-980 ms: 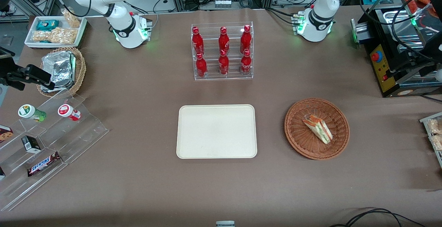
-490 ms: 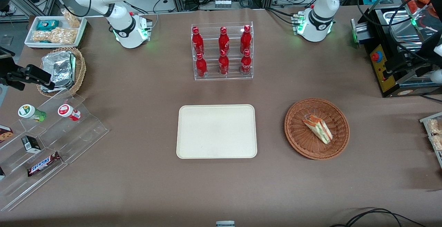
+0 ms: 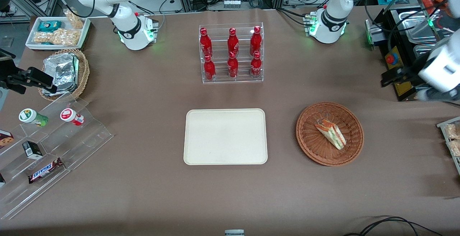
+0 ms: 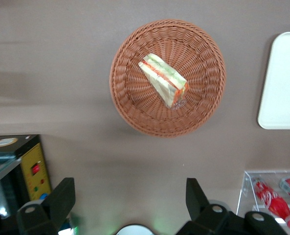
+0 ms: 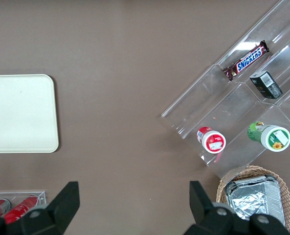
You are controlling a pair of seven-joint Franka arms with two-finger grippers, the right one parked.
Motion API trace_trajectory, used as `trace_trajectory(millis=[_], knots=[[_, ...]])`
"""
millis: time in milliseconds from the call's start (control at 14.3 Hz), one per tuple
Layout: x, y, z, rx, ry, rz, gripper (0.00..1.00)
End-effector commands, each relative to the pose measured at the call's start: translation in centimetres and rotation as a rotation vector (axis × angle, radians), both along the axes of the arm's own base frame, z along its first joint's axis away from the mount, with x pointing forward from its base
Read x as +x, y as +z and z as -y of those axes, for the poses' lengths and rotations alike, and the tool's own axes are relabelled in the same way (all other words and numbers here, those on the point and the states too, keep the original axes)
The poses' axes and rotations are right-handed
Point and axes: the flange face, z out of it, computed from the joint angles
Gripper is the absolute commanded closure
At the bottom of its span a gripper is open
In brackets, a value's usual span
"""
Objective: Place sandwich from basket to tray
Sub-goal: 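Move the left gripper down over the wrapped sandwich in the wicker basket, then close the left gripper on the wrapped sandwich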
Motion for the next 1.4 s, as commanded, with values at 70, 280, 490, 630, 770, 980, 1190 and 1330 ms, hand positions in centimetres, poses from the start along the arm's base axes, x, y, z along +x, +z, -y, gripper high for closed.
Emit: trace_trajectory(millis=[70,280,490,630,770,980,1190,1330], knots=[[1.4,-9.1,4.2,0.126,0.061,0.001,0.0],[1.3,-15.3,6.1,0.182,0.219,0.042,0.0],[0.6,-19.9,6.7,0.156,0.46,0.141,0.0],[-0.2,-22.5,6.8,0.113,0.621,0.212,0.0],[-0.4,-24.4,7.1,0.058,0.802,0.253,0.0],[0.1,-26.1,7.5,0.024,0.967,0.264,0.0],[0.1,-27.8,7.2,-0.002,1.05,0.201,0.0],[0.2,-28.6,7.3,-0.012,1.078,0.174,0.0]])
